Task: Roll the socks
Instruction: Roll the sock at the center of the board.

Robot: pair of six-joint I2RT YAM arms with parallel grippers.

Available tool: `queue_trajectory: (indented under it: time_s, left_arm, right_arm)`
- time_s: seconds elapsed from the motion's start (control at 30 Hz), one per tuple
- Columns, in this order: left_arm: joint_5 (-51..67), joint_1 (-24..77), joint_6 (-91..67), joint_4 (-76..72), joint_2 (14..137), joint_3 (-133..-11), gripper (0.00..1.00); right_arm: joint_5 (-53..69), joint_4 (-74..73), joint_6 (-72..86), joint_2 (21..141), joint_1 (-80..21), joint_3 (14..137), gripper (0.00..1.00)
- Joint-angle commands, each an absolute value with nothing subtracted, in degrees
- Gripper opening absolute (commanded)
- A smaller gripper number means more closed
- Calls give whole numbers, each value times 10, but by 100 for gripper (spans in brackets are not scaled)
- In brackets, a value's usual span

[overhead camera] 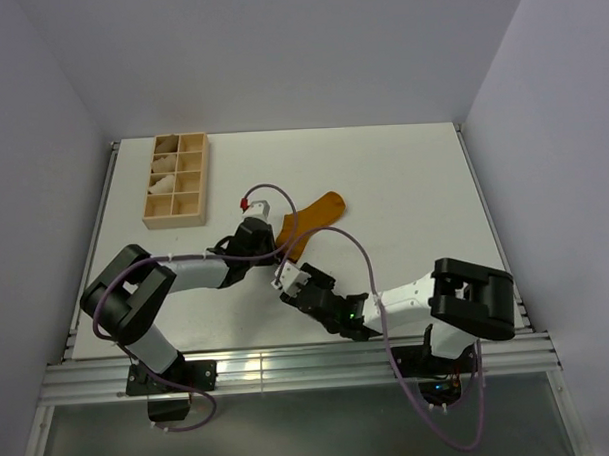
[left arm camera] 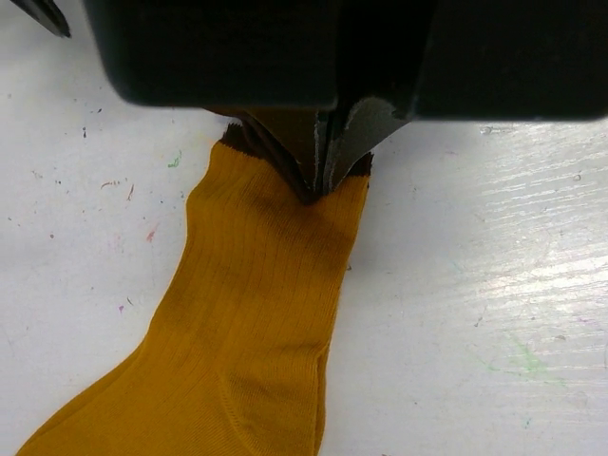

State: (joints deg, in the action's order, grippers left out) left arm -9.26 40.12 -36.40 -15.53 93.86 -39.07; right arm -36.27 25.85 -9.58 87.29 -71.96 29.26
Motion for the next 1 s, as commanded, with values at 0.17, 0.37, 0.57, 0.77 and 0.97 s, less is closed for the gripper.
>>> queue_trajectory:
  time_s: [0.17,0.37,0.57,0.77,0.97]
  left_arm:
    - [-60,391,-349,-98,965,-401,0]
    - [-59,389,-349,-88,971,-408,1]
    - [-54,388,-349,-83,972,-410,0]
    - [-42,386,-348,-83,970,-410,0]
    - [-35,384,-349,-82,966,-408,0]
  right_arm:
    - [-422,384,-197,955,-738,336,60]
    - [-401,432,-232,1000,-737,347,58]
    - [-392,453,-240,1038,-737,356,58]
    - [-384,460,-241,1068,-726,370,58]
    - [-367,450,-231,1075,-705,377,54]
